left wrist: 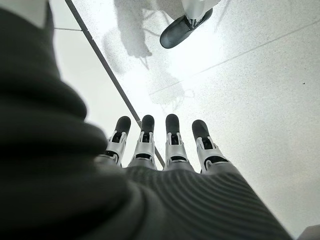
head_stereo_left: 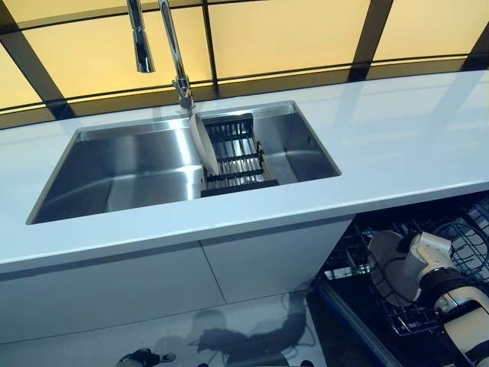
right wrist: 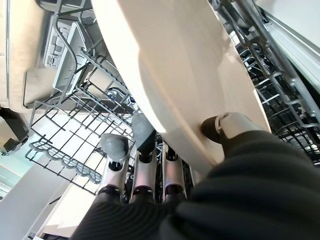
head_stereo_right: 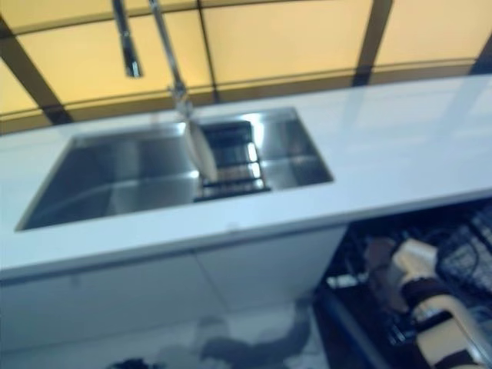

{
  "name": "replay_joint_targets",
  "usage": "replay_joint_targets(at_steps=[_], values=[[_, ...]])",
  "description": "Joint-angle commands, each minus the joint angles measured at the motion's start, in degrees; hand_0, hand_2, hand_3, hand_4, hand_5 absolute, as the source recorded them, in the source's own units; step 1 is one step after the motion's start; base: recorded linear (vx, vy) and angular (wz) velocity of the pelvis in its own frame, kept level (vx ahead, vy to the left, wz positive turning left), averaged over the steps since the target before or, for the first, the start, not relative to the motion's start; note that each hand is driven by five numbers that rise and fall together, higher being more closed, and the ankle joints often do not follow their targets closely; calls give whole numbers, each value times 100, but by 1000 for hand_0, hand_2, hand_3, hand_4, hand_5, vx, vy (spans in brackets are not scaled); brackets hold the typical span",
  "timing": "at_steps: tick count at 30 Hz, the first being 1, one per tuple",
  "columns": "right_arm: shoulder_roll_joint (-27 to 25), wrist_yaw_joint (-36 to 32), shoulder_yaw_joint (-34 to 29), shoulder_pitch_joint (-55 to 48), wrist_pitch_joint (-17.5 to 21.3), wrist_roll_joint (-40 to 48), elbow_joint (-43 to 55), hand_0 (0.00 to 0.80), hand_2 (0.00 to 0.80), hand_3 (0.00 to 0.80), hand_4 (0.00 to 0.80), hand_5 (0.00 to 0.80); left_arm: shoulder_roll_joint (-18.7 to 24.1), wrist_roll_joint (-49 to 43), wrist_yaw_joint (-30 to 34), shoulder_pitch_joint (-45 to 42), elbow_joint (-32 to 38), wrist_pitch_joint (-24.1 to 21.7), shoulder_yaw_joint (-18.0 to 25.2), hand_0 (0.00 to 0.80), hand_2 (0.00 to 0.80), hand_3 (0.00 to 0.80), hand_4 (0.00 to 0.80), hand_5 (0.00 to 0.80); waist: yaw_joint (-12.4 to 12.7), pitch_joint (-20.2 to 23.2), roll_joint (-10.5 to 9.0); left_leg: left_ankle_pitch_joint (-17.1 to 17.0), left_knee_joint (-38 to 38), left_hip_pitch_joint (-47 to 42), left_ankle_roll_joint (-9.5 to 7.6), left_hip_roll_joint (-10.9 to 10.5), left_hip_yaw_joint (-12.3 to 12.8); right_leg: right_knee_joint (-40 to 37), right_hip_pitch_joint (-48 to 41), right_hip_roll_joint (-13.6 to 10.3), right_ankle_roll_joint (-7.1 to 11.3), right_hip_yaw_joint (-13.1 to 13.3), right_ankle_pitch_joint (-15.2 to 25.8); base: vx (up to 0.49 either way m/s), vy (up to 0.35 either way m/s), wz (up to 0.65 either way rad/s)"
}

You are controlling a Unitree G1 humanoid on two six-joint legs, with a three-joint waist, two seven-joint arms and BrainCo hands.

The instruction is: Take plates into dishwasher

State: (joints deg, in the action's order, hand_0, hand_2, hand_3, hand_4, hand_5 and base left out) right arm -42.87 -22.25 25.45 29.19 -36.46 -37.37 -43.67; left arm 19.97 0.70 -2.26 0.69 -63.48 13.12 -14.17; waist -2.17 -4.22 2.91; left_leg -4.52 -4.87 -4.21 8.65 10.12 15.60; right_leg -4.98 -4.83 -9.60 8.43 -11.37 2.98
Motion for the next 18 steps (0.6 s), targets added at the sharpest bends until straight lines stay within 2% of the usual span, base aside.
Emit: replay_joint_targets(at_steps=[1,4,5,6,7,8,9,10,18], values=[[433,-107,238,533,163,452,-721,800,800,800,800,800,94,-252,-7,460,-184,-32,-258,0,0,0,0,0,177,-130,-234,460,-13,-274,-302,13,-138,39,299,-262,201,-66,162,0,0,0],[481,-18,217,542,291,529,-947,800,800,800,800,800,83,-286,13,485,-228,-39,-273,0,0,0,0,0,195,-118,-242,460,-13,-296,-300,19,-146,35,270,-261,199,-71,157,34,-3,2],[491,-4,214,546,288,544,-969,722,722,722,722,722,85,-289,20,489,-222,-24,-280,0,0,0,0,0,200,-113,-245,464,-13,-301,-300,19,-149,34,263,-259,199,-71,154,33,0,4],[514,82,210,530,301,573,-1033,339,339,339,339,339,82,-308,23,492,-236,-29,-285,0,0,0,0,0,209,-107,-248,468,-13,-308,-300,21,-156,33,255,-260,200,-75,153,31,0,3],[534,112,206,518,312,587,-1067,254,254,254,254,254,74,-311,12,491,-244,-24,-287,0,0,0,0,0,211,-104,-254,465,-13,-310,-298,24,-155,32,247,-260,202,-78,153,0,0,0],[548,134,201,515,322,597,-1097,232,232,232,232,232,73,-317,12,494,-256,-26,-285,0,0,0,0,0,213,-97,-256,465,-13,-312,-298,25,-156,32,245,-260,202,-78,150,0,0,0],[573,213,197,500,350,611,-1127,60,60,60,60,60,74,-324,11,500,-257,-17,-287,0,0,0,0,0,216,-95,-259,468,-13,-316,-300,26,-162,35,243,-260,202,-77,147,0,0,0],[594,246,203,487,338,610,-1115,0,0,0,0,0,74,-322,-2,493,-258,-27,-287,0,0,0,0,0,218,-99,-262,466,-13,-316,-301,27,-162,37,243,-259,204,-78,146,0,0,0],[689,403,159,414,352,716,-1193,0,0,0,0,0,79,-358,-26,512,-335,-60,-289,0,0,0,0,0,217,-107,-316,470,-13,-358,-314,30,-155,44,201,-242,203,-64,137,0,0,0]])
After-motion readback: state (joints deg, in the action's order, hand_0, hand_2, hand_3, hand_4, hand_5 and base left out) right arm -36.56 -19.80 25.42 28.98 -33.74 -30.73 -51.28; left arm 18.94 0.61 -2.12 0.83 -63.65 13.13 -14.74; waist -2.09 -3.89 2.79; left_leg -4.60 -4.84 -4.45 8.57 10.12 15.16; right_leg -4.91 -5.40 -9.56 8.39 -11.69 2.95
